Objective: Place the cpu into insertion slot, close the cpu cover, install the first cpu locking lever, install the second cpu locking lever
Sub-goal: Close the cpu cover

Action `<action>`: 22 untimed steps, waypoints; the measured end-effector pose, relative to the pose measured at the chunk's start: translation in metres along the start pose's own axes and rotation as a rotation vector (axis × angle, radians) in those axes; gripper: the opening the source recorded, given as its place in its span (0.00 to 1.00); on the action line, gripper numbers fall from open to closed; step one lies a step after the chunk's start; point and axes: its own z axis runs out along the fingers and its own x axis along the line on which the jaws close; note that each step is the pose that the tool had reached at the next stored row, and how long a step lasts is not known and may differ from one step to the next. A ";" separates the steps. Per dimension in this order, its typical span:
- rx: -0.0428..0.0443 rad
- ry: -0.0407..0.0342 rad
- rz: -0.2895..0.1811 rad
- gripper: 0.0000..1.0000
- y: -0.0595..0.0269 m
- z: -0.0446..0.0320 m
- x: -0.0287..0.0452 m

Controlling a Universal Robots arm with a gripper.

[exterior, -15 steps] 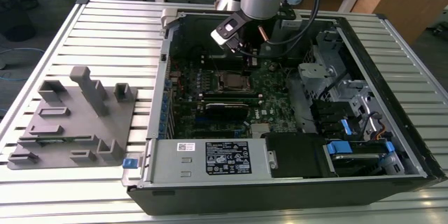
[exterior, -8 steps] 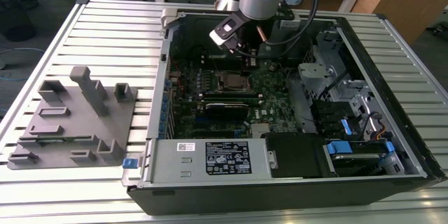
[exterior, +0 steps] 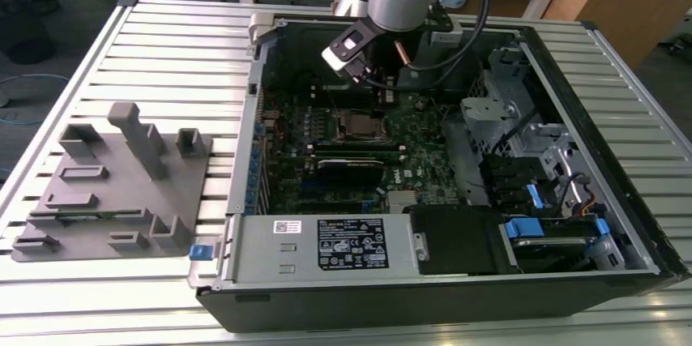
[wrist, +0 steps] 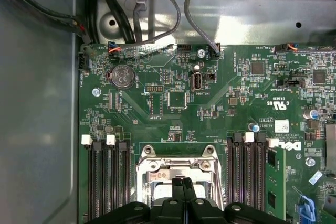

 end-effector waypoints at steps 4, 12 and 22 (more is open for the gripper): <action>0.0001 -0.0001 0.000 0.11 -0.0018 0.0003 0.0000; 0.0000 0.0000 0.000 0.11 -0.0136 0.0010 -0.0002; -0.0010 0.0003 -0.034 0.11 -0.0152 0.0013 -0.0002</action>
